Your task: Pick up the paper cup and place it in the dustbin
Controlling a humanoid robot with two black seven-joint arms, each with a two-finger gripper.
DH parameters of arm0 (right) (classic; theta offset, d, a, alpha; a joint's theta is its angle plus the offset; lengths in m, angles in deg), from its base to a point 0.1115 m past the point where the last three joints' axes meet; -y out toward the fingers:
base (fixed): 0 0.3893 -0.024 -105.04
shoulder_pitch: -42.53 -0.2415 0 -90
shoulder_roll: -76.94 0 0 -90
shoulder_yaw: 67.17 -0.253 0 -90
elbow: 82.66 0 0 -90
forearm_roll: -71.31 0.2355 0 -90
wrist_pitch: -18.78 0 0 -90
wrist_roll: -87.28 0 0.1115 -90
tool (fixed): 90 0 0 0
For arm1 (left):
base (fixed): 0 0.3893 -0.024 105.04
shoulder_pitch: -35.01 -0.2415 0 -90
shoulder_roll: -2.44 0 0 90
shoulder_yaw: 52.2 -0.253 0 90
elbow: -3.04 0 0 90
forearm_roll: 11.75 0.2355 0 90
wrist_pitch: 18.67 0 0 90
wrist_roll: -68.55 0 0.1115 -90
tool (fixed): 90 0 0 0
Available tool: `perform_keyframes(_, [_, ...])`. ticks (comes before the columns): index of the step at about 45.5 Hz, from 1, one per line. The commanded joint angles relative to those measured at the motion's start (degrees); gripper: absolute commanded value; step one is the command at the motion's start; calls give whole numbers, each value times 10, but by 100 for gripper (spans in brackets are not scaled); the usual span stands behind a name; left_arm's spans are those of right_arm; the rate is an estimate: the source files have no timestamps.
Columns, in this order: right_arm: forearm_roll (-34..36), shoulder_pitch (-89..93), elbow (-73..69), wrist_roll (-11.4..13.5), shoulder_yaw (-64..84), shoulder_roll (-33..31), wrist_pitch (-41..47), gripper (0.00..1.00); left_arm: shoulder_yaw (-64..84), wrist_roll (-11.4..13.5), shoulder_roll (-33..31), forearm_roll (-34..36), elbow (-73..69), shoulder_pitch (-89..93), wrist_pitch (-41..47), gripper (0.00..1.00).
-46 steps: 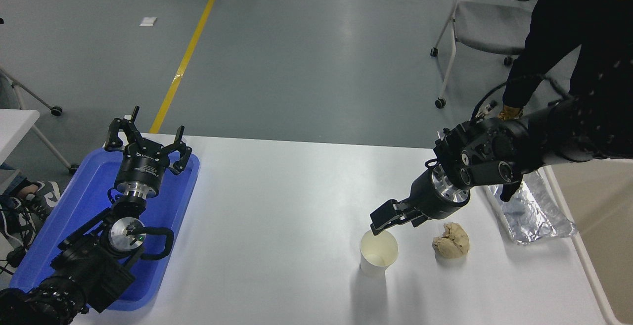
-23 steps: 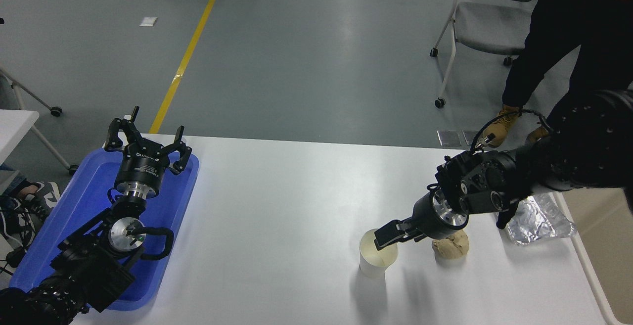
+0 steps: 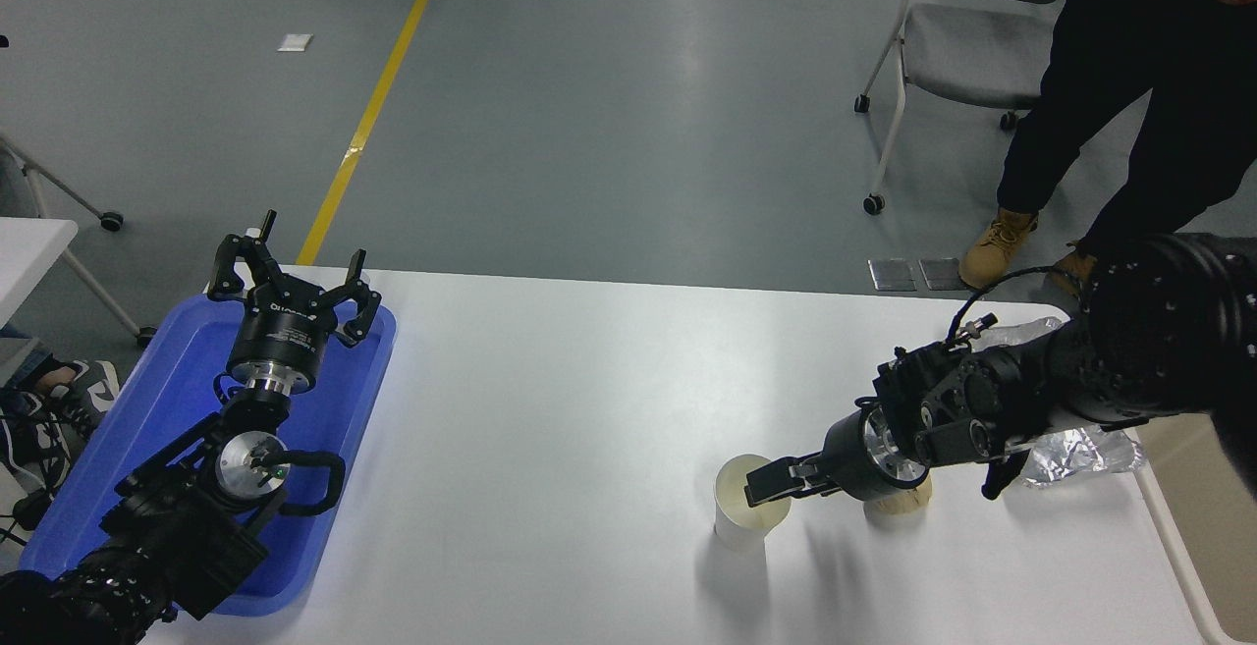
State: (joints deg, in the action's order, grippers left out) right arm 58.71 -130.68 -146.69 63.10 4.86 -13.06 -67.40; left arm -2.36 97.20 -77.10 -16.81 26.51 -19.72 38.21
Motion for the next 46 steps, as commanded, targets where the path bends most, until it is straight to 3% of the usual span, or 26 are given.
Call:
perform_keyframes(1, [-3, 11, 2, -3, 17, 0, -29, 41, 0, 0, 0, 0, 0, 1, 0, 100])
perform_keyframes(8, [-2, 9, 2, -3, 35, 0, -34, 0, 0, 0, 0, 0, 0, 0, 1, 100])
perform_keyframes(34, [3, -53, -17, -11, 36, 0, -26, 0, 0, 0, 0, 0, 0, 0, 0, 100])
perform_keyframes(46, [8, -197, -65, -32, 22, -10, 21, 0, 0, 0, 0, 0, 0, 0, 0, 100])
